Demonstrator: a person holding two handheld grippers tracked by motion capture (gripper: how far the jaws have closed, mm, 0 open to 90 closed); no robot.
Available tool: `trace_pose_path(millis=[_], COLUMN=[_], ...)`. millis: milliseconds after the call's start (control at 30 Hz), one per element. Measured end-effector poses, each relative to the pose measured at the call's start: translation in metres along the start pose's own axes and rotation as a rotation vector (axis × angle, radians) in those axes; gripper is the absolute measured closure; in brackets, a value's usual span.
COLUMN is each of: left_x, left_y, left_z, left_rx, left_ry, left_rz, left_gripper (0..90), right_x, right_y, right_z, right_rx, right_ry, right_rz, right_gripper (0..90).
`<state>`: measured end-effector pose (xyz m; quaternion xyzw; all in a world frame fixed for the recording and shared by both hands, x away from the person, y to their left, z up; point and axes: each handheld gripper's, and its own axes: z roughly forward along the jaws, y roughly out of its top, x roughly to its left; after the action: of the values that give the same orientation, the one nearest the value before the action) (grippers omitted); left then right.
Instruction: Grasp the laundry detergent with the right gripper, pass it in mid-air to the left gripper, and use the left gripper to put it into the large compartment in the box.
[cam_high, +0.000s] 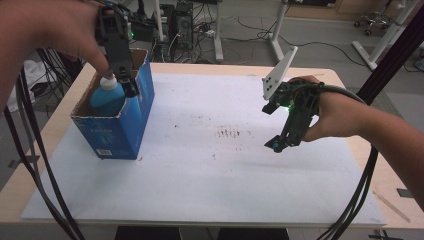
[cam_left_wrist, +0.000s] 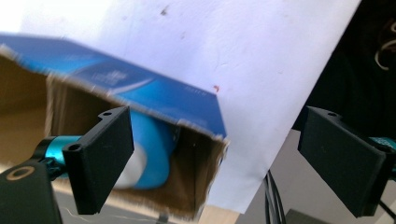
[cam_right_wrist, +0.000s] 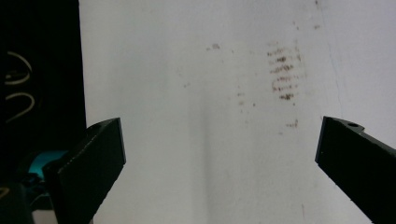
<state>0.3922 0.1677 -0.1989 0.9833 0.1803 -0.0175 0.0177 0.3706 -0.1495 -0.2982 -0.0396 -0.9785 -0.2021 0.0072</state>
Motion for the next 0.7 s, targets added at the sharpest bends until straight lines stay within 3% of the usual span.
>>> trace_pose_path(millis=[133,333,533,700], left_x=[-0.005,-0.006,-0.005,-0.002], left_y=[0.013,0.03,0.042,0.054], left_z=[0.012,0.03,0.052,0.072], left_rx=[-0.005,0.001,-0.005,0.019], left_ry=[-0.029,-0.051,-0.061,-0.063], left_rz=[0.053,0.097,0.132,0.159], left_gripper=[6.6,4.6,1.6,1.6], right_x=[-0.003,-0.004,-0.003,-0.002], right_y=[-0.001,-0.002,-0.004,-0.005], right_z=[-0.002,-0.002,-0.001,0.001], right_rx=[0.067,0.162,0.215,0.233], right_ry=[0.008,0.001,0.006,0.005], right_rz=[-0.012,-0.027,-0.025,-0.041], right_gripper=[0.9,0.9,0.9,0.9])
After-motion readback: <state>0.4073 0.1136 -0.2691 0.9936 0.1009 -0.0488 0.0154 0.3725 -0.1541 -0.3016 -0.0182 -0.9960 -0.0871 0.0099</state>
